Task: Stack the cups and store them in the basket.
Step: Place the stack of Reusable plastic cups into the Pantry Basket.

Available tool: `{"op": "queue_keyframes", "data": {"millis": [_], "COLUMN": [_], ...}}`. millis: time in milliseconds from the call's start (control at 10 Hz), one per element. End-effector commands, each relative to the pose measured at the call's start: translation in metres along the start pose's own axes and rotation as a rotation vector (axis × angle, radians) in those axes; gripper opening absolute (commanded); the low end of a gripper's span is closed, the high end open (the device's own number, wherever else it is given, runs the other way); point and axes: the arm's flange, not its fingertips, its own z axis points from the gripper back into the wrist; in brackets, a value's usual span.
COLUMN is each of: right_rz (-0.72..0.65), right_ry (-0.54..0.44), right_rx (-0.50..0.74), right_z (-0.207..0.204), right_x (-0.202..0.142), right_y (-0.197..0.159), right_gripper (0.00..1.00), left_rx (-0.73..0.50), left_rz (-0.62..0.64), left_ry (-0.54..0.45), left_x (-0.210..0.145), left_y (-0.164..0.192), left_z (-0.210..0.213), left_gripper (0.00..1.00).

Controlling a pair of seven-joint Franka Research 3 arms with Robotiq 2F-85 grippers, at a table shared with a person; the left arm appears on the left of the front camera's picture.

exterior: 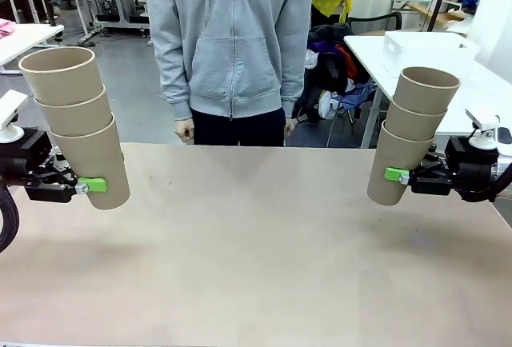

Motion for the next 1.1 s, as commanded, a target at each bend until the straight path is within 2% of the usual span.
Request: {"op": "queue_keyframes", "data": {"millis": [0, 1000], "right_rz": [0.003, 0.003], "right_ry": [-0.001, -0.001], "right_rx": [-0.003, -0.003], "right_z": [-0.0013, -0.0013], "right_x": [0.0036, 0.0036], "right_y": [0.0002, 0.0002], "right_gripper": [0.85, 0.85], "left_rx": [-0.002, -0.002], "left_rz": [-0.004, -0.004], "left_ry": [-0.006, -0.006], "left_x": [0.0039, 0.0039], "left_y": [-0.0008, -0.0008], "left_z": [0.0007, 0.0007], "left_gripper": [0.83, 0.83]}}
